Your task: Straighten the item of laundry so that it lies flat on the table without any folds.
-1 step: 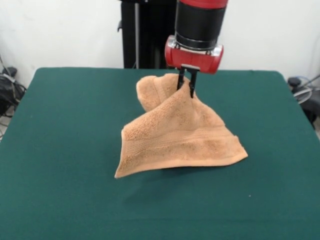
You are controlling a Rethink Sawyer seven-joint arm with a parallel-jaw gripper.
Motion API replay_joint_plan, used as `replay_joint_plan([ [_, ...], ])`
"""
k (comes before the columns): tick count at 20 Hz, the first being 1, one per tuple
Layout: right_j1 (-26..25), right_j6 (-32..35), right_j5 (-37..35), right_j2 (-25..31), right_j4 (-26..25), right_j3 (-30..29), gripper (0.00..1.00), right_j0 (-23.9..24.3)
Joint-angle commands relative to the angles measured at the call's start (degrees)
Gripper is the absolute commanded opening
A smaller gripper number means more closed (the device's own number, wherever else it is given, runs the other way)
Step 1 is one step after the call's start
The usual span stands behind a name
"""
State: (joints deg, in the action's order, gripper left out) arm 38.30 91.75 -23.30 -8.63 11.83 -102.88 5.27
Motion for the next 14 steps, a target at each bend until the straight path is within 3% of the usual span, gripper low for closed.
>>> replay_joint_plan([
  [1, 2.3, 12.1, 3.4, 4.4, 1.6, -4.8, 0.0, -0.6],
  [14, 2.3, 14.1, 2.8, 2.6, 2.4, -4.2, 0.0, -3.5],
])
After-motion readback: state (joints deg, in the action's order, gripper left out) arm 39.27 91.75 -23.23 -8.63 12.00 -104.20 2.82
